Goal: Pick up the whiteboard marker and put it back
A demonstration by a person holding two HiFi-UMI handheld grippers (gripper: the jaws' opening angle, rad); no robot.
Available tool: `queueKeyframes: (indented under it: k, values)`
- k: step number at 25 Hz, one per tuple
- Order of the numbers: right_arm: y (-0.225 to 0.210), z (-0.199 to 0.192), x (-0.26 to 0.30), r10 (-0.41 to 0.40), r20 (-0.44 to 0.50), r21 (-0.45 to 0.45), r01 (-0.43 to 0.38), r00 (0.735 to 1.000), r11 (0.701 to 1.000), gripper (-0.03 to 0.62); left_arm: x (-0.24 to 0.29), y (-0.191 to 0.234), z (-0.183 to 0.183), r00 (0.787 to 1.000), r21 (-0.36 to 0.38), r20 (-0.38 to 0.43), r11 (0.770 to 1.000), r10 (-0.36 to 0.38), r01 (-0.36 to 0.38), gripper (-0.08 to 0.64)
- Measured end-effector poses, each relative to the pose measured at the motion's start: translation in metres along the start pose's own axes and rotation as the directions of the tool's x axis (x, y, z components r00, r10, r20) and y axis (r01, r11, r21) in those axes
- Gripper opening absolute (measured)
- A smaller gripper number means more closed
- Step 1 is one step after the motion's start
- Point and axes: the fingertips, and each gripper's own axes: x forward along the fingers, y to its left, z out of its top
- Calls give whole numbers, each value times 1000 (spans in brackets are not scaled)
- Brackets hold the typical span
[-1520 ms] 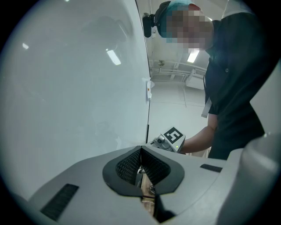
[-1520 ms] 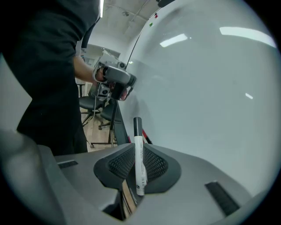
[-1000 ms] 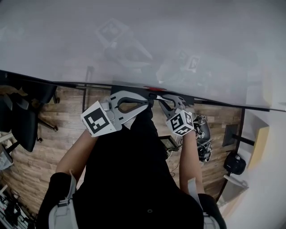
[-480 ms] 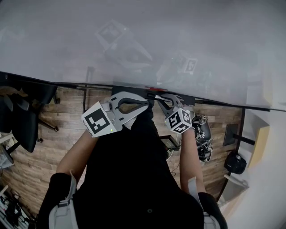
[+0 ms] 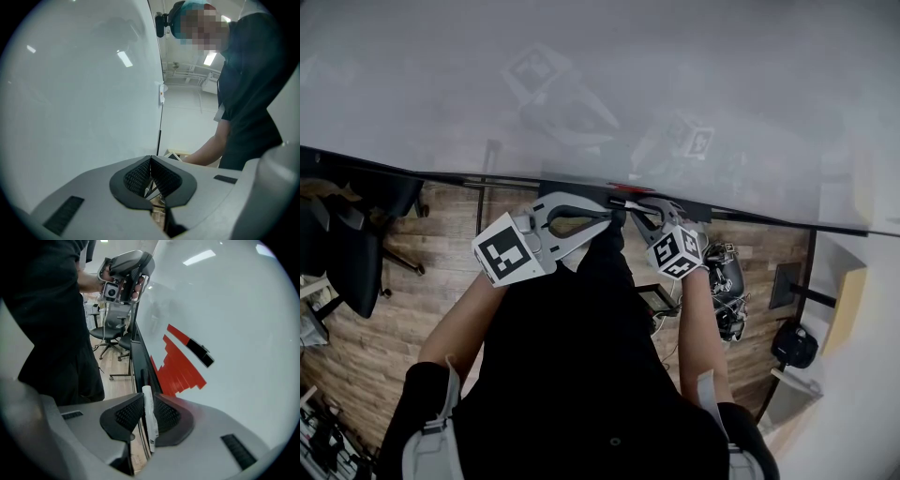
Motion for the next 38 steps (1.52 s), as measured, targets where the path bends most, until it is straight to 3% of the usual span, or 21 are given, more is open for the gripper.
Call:
queueKeyframes:
  k: [11, 15, 18, 20, 22, 26, 29, 33, 38]
  values:
    - [0, 9, -4, -5, 48, 48, 3, 999, 999, 67, -1, -7, -4, 1000, -3, 2, 1000, -19, 19, 6]
    - [-5, 35, -28, -37, 157, 94, 22, 987, 995, 67, -1, -7, -1, 1000, 6, 8, 1000, -23, 23, 6]
    - [-12, 62, -58, -58, 275, 146, 18, 960, 989, 67, 1, -7, 4, 999, 7, 16, 1000, -29, 29, 6]
    - [-15, 80, -78, -73, 329, 132, 31, 942, 991, 67, 3, -7, 7, 999, 17, 19, 999, -40, 40, 6]
    - [-19, 103, -100, -97, 414, 139, 43, 905, 989, 66, 4, -9, 11, 998, 25, 24, 998, -52, 51, 6]
    - [-32, 144, -153, -205, 606, 333, -11, 769, 943, 58, 2, -11, 28, 995, 25, 74, 998, -64, 63, 6]
    - [-34, 145, -187, -251, 659, 375, -21, 709, 927, 43, 0, -16, 38, 990, 28, 110, 996, -90, 87, 6]
    - [-27, 151, -234, -328, 726, 442, -45, 604, 896, 35, -9, -20, 40, 988, 18, 114, 995, -104, 102, 6]
    - [-1, 143, -295, -438, 749, 530, -53, 497, 846, 27, -10, -32, 41, 984, 5, 124, 991, -131, 132, 6]
